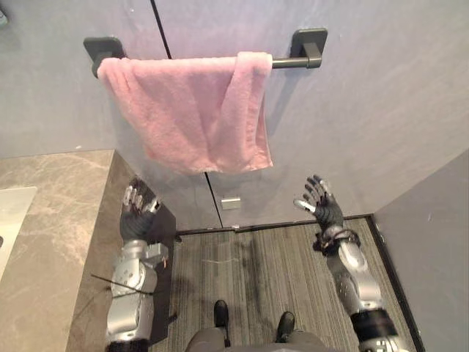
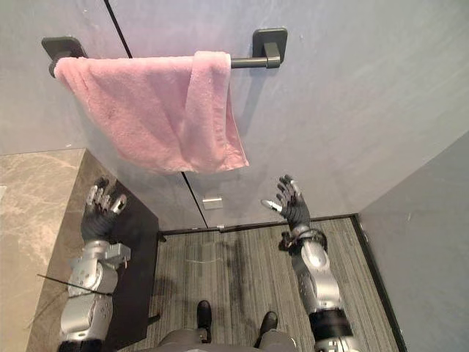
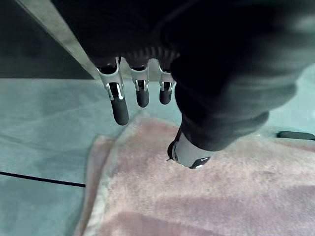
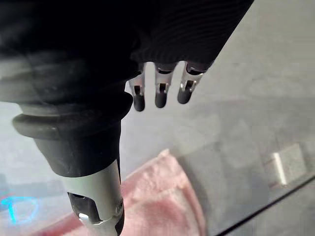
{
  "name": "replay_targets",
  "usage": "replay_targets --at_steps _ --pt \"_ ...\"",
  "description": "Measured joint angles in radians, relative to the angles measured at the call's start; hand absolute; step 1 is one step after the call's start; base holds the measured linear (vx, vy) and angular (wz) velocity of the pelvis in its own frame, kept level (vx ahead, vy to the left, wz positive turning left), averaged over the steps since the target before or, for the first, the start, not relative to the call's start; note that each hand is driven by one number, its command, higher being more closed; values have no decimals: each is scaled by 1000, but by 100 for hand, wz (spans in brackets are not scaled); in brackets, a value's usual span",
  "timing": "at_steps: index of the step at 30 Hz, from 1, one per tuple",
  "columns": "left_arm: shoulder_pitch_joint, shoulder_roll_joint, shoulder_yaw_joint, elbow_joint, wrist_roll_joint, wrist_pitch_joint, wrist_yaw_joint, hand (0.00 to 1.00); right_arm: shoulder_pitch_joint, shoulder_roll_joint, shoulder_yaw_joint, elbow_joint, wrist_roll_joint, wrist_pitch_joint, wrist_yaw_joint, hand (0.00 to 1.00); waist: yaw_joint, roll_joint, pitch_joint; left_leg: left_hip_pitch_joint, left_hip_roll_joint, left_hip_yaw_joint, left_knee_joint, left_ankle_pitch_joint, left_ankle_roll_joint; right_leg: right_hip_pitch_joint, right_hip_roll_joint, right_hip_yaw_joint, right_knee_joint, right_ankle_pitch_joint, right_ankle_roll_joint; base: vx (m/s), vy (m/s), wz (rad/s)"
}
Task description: Organize washtable
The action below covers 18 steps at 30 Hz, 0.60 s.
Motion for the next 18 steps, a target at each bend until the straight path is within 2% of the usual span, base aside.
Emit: replay_targets --at_steps 3,6,7,9,12,15,18 --pt "55 -32 16 -56 10 1 -17 0 88 2 78 -87 42 0 54 0 -1 0 0 6 1 1 0 -2 0 7 0 0 1 0 0 0 0 0" --pt "95 -32 27 -135 -8 -5 -36 0 115 -13 223 -172 151 0 133 0 0 -1 -3 26 2 1 2 -11 -6 24 1 2 1 0 1 -21 10 -2" --pt "99 -24 33 -166 -46 -24 -46 0 97 -20 293 -204 196 0 164 0 0 -2 -9 26 4 1 2 -18 -12 25 2 2 1 -1 1 -38 13 -1" --pt "100 19 34 -214 -141 -67 -70 0 30 -25 420 -240 243 -1 211 0 2 -5 -29 28 4 1 3 -18 -12 28 2 1 1 -1 1 -19 7 0" --pt "78 74 34 -266 -251 -105 -106 0 -74 -20 521 -241 278 -2 237 0 8 -9 -44 35 3 -1 4 -17 -12 36 1 -2 2 -1 1 -2 3 1" --pt "22 139 32 -277 -356 -127 -150 0 -192 -9 580 -229 316 -5 238 0 28 -8 -60 37 1 -3 4 -17 -12 39 -1 -10 3 -1 1 5 6 3" --pt "-30 201 25 -277 -426 -144 -169 0 -307 33 608 -167 323 -11 233 0 31 -8 -60 42 1 -5 4 -16 -12 47 -2 -12 2 -1 1 11 6 5"
